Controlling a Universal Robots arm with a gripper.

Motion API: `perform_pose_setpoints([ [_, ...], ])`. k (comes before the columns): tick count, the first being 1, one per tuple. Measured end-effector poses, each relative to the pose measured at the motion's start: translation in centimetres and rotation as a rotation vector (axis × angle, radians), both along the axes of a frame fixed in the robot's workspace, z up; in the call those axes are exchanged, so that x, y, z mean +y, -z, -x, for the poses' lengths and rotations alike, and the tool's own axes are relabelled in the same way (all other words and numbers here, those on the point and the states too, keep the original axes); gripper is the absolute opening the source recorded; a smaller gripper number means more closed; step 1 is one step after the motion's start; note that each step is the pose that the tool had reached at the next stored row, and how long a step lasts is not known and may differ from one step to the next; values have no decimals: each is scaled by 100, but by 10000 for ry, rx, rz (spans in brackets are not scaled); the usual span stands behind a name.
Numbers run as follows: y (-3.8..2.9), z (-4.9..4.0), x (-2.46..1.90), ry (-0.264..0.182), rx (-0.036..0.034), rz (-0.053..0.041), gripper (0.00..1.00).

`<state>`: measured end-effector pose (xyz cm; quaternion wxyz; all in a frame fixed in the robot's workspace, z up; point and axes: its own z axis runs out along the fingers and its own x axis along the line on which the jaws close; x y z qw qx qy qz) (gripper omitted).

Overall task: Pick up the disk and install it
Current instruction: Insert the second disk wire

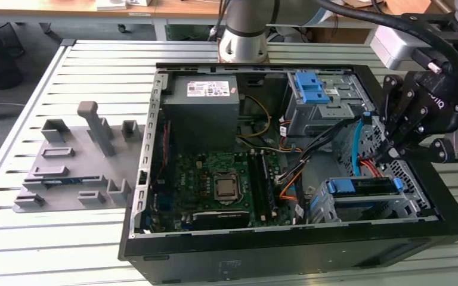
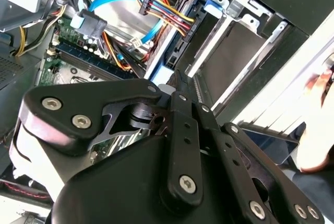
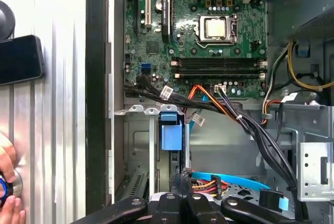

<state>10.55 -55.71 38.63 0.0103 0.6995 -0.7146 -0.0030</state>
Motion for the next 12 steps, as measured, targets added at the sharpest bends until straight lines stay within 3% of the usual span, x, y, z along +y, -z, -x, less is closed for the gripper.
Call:
perform_pose_setpoints([
  [7, -23, 49, 29, 0, 0, -1, 11],
  [12, -32, 63, 75, 0, 0, -1, 11],
])
